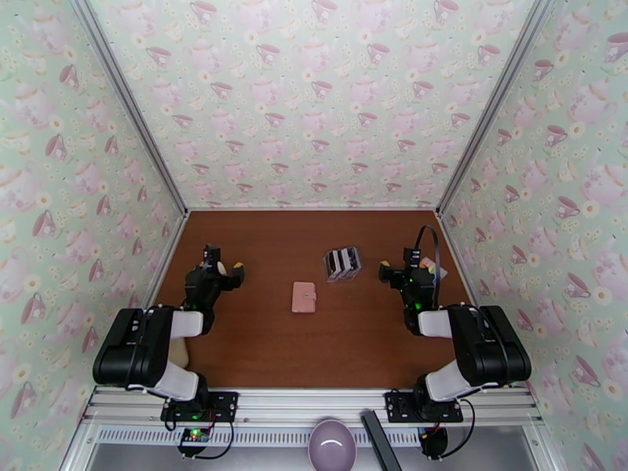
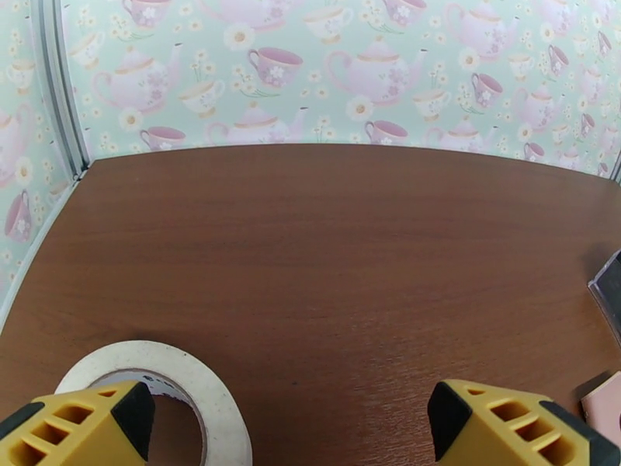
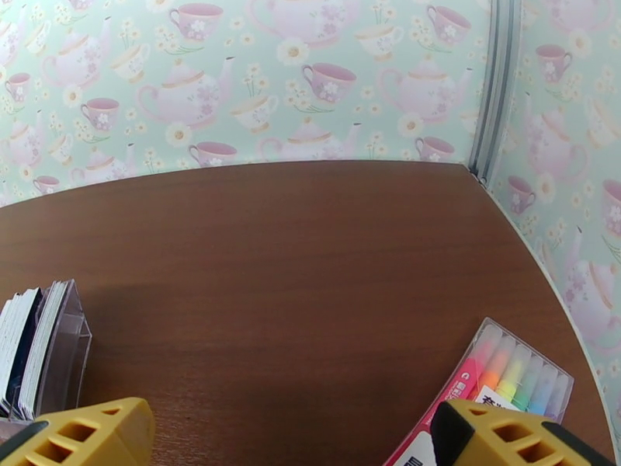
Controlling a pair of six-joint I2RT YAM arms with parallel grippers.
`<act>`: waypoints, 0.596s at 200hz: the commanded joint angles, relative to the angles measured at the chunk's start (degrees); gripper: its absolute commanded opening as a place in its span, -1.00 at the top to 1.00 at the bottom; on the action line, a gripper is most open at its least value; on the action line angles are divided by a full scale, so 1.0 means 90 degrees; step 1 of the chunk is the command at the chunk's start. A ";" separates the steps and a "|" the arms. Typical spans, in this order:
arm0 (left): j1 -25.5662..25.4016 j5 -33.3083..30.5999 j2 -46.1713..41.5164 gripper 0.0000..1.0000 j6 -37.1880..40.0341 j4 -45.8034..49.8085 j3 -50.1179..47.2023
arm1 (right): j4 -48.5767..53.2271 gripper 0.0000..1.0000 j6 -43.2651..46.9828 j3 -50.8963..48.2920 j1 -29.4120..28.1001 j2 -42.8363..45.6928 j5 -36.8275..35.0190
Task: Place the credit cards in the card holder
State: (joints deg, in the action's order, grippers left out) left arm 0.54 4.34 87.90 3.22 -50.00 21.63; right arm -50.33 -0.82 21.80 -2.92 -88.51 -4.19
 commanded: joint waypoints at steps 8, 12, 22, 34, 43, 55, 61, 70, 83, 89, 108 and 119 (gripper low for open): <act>-0.0027 -0.0143 -0.0010 -1.00 0.0074 -0.0081 -0.0015 | -0.0106 -1.00 -0.0018 0.0108 0.0021 -0.0029 0.0094; -0.0021 -0.0140 -0.0001 -1.00 0.0072 -0.0084 -0.0020 | -0.0111 -1.00 -0.0020 0.0112 0.0021 -0.0038 0.0094; -0.0022 -0.0140 -0.0006 -1.00 0.0081 -0.0092 -0.0028 | -0.0111 -1.00 -0.0026 0.0109 0.0021 -0.0036 0.0094; -0.0022 -0.0150 -0.0016 -1.00 0.0081 -0.0108 -0.0032 | -0.0111 -1.00 -0.0017 0.0108 0.0021 -0.0030 0.0094; -0.0028 -0.0150 -0.0011 -1.00 0.0081 -0.0106 -0.0039 | -0.0111 -1.00 -0.0024 0.0111 0.0024 -0.0035 0.0099; -0.0020 -0.0150 -0.0018 -1.00 0.0081 -0.0109 -0.0040 | -0.0106 -1.00 -0.0026 0.0114 0.0021 -0.0036 0.0094; -0.0021 -0.0150 -0.0019 -1.00 0.0081 -0.0114 -0.0040 | -0.0111 -1.00 -0.0021 0.0110 0.0021 -0.0038 0.0096; -0.0029 -0.0150 -0.0016 -1.00 0.0081 -0.0112 -0.0037 | -0.0111 -1.00 -0.0025 0.0107 0.0021 -0.0035 0.0098; -0.0023 -0.0159 -0.0008 -1.00 0.0086 -0.0089 -0.0027 | -0.0111 -1.00 -0.0022 0.0107 0.0022 -0.0038 0.0095; -0.0030 -0.0169 -0.0004 -1.00 0.0099 -0.0082 -0.0020 | -0.0111 -1.00 -0.0021 0.0108 0.0021 -0.0033 0.0097; -0.0001 -0.0111 0.0014 -1.00 0.0081 -0.0053 0.0008 | -0.0111 -1.00 -0.0026 0.0107 0.0021 -0.0036 0.0099; -0.0001 -0.0111 0.0010 -1.00 0.0081 -0.0057 -0.0001 | -0.0111 -1.00 -0.0019 0.0107 0.0020 -0.0033 0.0099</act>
State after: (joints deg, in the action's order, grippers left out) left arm 0.54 3.62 87.90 3.27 -50.00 21.63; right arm -50.33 -0.82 21.80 -2.92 -88.51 -3.99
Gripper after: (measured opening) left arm 0.994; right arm 0.999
